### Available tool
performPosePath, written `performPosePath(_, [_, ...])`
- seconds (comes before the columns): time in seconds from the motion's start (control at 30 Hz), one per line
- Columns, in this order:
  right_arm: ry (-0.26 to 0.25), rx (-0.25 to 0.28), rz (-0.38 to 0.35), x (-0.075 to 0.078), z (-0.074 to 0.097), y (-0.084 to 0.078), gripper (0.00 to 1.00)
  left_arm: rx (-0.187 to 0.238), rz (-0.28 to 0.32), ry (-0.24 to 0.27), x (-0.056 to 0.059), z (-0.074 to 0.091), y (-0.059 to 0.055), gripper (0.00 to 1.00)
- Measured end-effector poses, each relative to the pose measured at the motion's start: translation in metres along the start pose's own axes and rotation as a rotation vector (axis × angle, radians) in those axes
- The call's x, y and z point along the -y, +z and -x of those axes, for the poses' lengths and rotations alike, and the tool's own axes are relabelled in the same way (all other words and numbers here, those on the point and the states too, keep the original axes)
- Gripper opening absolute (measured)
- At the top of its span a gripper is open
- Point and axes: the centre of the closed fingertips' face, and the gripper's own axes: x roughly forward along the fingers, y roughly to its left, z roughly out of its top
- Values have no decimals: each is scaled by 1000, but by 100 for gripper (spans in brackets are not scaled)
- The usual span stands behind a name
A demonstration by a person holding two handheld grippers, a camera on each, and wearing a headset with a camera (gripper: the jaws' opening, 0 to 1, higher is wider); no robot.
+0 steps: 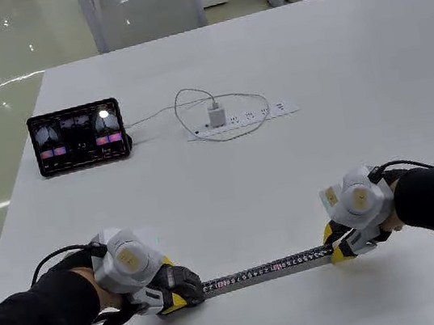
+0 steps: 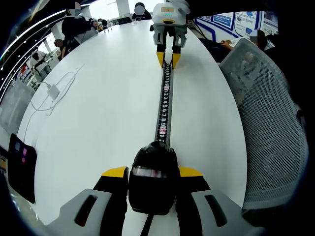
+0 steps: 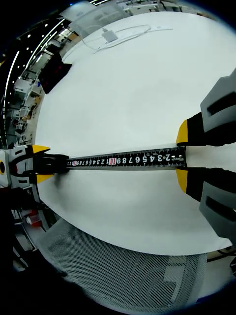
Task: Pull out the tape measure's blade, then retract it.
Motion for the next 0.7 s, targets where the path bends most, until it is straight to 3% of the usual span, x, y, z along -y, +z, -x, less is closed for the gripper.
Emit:
performPosePath(0.47, [-17, -16, -60, 1, -1, 0, 12, -4, 6, -2, 1, -1, -1, 32])
performPosePath(0.7, [-12, 22, -19, 0, 0, 1, 12, -11, 2, 2, 1, 0, 0, 32])
